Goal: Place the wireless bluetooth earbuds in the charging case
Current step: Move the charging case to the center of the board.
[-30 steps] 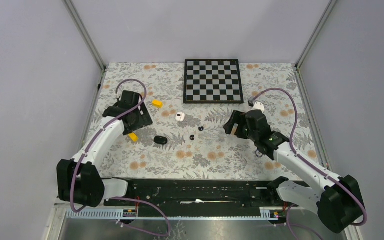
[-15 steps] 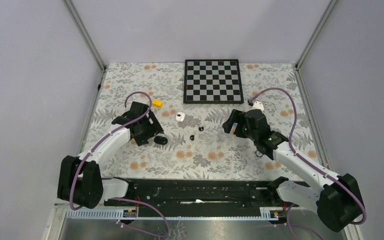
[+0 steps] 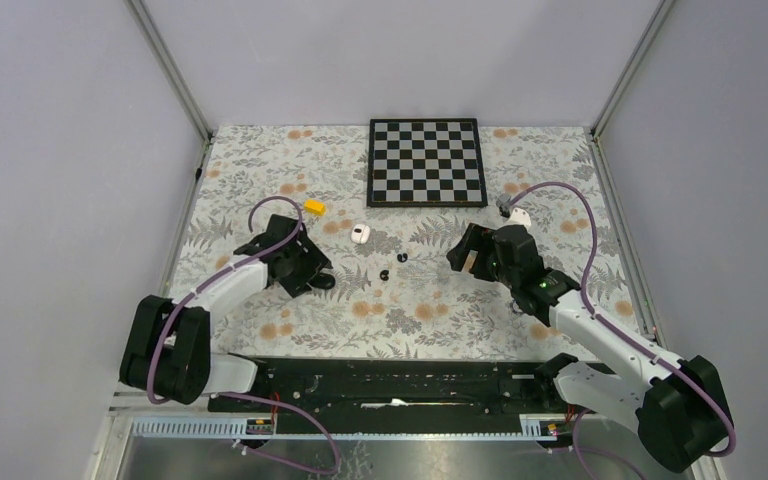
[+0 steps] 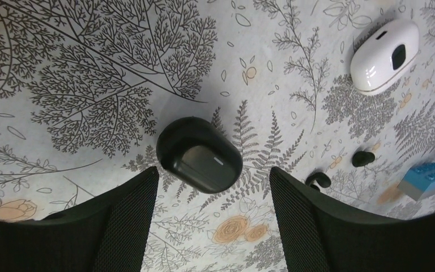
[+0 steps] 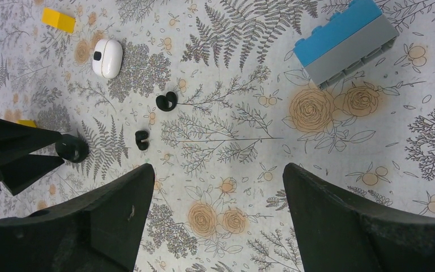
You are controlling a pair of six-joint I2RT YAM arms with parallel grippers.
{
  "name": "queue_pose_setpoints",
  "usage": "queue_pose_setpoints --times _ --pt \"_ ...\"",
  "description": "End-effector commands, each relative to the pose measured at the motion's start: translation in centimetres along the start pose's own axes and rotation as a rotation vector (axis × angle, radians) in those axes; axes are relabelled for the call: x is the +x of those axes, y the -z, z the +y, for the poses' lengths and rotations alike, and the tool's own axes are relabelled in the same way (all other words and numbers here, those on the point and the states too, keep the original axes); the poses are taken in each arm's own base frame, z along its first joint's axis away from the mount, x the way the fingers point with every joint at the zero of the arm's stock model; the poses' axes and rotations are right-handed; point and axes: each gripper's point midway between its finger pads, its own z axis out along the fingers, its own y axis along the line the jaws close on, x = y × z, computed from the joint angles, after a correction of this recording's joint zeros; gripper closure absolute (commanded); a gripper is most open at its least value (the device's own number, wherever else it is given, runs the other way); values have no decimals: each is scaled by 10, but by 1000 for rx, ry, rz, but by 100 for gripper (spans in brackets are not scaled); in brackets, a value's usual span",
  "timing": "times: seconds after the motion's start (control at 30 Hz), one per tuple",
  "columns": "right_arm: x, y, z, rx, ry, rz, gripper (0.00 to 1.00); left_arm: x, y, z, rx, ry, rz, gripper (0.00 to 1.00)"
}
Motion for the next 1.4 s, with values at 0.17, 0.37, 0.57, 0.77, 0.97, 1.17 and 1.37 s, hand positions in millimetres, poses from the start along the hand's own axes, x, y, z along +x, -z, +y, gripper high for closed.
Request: queue_pose_setpoints --times 0.17,0.37,0.57,0.77,0.97,1.17,1.37 --pt "-12 3 7 -25 -14 -42 9 -5 -17 3 -51 75 -56 28" --pt "-14 5 8 -29 -12 -48 9 0 -27 -1 -52 40 -36 46" --pt "-20 6 12 -38 10 -57 9 -4 -44 -34 29 -174 37 65" --pt "-23 5 17 -41 76 -32 8 4 -28 -82 231 -330 135 68" --pt "-14 2 45 -185 101 41 8 16 23 -128 475 -434 195 68" --pt "8 -17 70 -295 40 180 11 19 40 -126 482 -496 196 66" --pt "-4 -16 60 -225 70 125 10 12 39 -116 421 -496 152 60"
